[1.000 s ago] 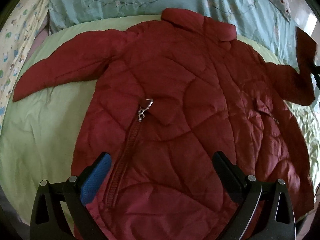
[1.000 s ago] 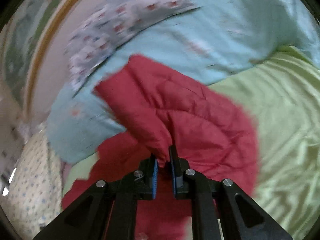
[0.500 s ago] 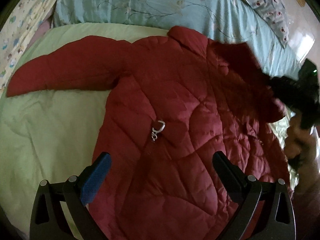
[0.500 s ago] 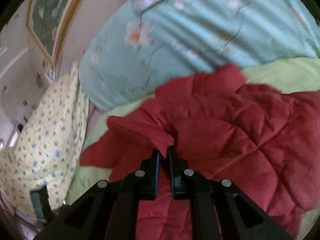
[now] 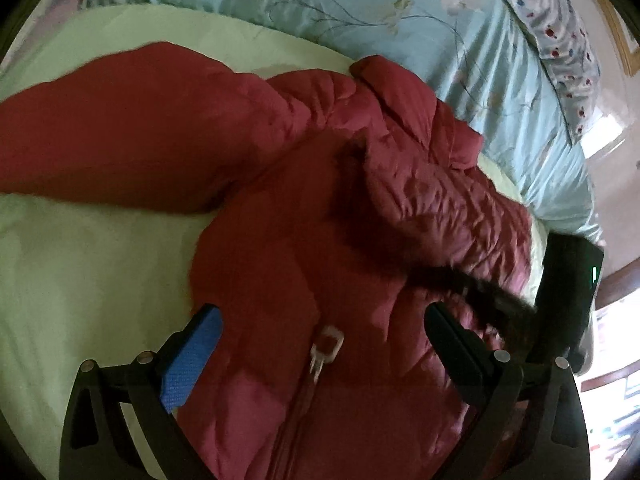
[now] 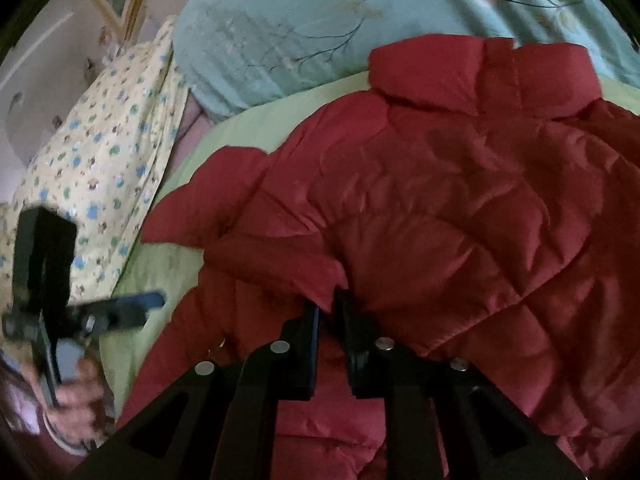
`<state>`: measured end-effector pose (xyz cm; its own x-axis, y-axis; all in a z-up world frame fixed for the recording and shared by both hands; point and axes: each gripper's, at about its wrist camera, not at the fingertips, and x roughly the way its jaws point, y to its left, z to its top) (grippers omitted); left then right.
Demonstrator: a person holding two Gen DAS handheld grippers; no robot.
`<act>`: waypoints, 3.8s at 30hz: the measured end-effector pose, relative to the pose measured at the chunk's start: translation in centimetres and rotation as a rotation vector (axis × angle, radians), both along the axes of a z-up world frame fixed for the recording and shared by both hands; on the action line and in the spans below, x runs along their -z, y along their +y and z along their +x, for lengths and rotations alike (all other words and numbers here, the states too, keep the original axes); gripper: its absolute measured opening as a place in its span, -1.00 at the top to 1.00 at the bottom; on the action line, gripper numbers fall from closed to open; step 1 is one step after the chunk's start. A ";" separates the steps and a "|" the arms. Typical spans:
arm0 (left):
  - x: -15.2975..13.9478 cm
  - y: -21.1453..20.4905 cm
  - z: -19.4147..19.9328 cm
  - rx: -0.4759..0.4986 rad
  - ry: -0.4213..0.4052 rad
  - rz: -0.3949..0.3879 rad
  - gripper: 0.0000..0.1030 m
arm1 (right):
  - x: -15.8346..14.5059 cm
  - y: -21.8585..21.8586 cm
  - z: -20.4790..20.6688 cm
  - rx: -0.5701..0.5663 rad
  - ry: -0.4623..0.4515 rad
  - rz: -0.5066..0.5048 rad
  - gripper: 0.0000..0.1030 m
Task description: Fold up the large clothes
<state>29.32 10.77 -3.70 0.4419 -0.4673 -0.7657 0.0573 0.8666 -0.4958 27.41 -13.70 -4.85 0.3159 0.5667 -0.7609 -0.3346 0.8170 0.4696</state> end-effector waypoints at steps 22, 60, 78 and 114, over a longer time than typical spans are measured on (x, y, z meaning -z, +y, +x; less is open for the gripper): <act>1.6 -1.9 8.4 0.077 -0.004 0.051 0.57 | -3.2 -8.2 -3.3 0.169 -0.028 0.018 0.27; 3.3 -8.0 3.7 0.062 -0.113 0.339 0.30 | 1.7 -9.9 1.3 0.333 0.059 -0.547 0.01; 1.2 2.6 -2.6 -0.126 -0.075 0.090 -0.08 | -5.8 -8.3 -4.6 0.331 0.017 -0.306 0.00; 0.1 31.1 -7.4 -0.686 -0.126 -0.058 0.63 | -8.2 -5.2 -13.7 0.265 0.048 -0.232 -0.01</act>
<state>21.96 41.90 -3.81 0.7352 -0.0895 -0.6719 -0.4333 0.7002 -0.5674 13.68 -18.90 3.31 0.3895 0.2800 -0.8774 -0.0791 0.9593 0.2711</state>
